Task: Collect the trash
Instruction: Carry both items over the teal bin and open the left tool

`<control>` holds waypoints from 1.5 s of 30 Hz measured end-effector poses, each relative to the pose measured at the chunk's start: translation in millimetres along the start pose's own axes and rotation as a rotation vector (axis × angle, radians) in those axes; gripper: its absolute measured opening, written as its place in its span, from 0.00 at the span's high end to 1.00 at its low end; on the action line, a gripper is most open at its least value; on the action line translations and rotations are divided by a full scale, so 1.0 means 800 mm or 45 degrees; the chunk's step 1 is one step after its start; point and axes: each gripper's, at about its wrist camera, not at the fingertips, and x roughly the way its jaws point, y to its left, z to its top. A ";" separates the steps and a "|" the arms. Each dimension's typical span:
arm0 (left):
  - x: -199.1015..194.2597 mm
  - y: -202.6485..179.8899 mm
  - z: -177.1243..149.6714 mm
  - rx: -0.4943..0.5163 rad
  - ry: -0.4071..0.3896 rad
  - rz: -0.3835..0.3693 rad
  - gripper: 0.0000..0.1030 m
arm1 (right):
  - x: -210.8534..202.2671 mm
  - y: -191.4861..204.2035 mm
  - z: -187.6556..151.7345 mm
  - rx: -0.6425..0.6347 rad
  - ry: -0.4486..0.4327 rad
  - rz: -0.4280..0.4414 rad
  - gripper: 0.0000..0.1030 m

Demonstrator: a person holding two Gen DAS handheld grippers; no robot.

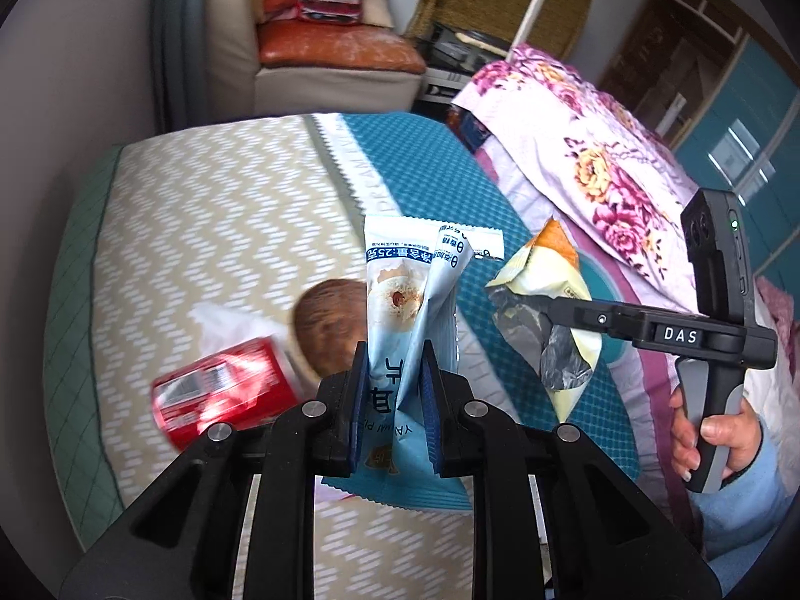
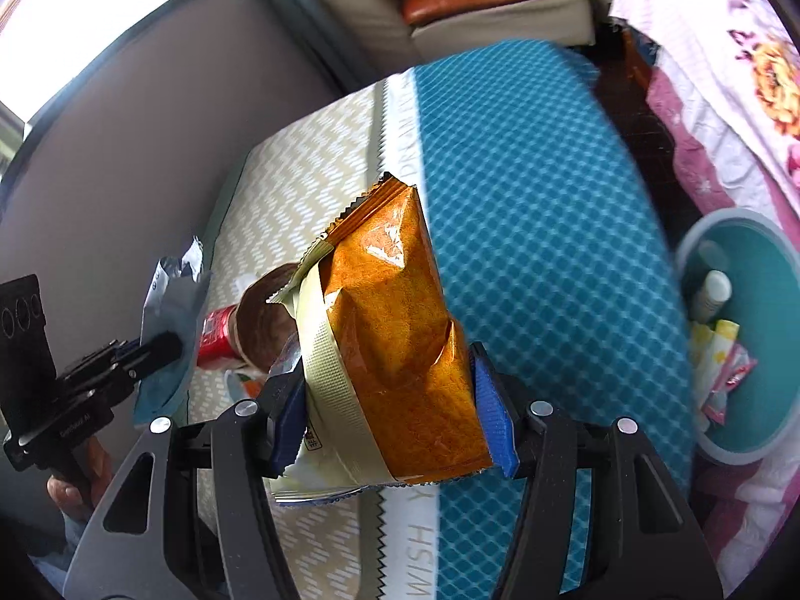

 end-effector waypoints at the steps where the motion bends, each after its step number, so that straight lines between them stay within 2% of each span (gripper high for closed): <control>1: 0.006 -0.012 0.005 0.023 0.006 -0.007 0.81 | -0.010 -0.011 0.000 0.020 -0.022 -0.013 0.46; 10: 0.078 -0.127 0.034 0.219 0.093 -0.048 0.80 | -0.083 -0.105 -0.008 0.200 -0.183 -0.111 0.45; 14: 0.109 -0.178 0.041 0.298 0.130 -0.048 0.80 | -0.094 -0.152 -0.004 0.275 -0.235 -0.130 0.45; 20: 0.151 -0.237 0.053 0.351 0.180 -0.052 0.80 | -0.122 -0.206 -0.016 0.360 -0.294 -0.171 0.45; 31: 0.205 -0.311 0.066 0.400 0.235 -0.067 0.80 | -0.155 -0.288 -0.035 0.498 -0.379 -0.245 0.44; 45: 0.265 -0.352 0.079 0.427 0.296 -0.086 0.80 | -0.157 -0.329 -0.038 0.549 -0.377 -0.280 0.43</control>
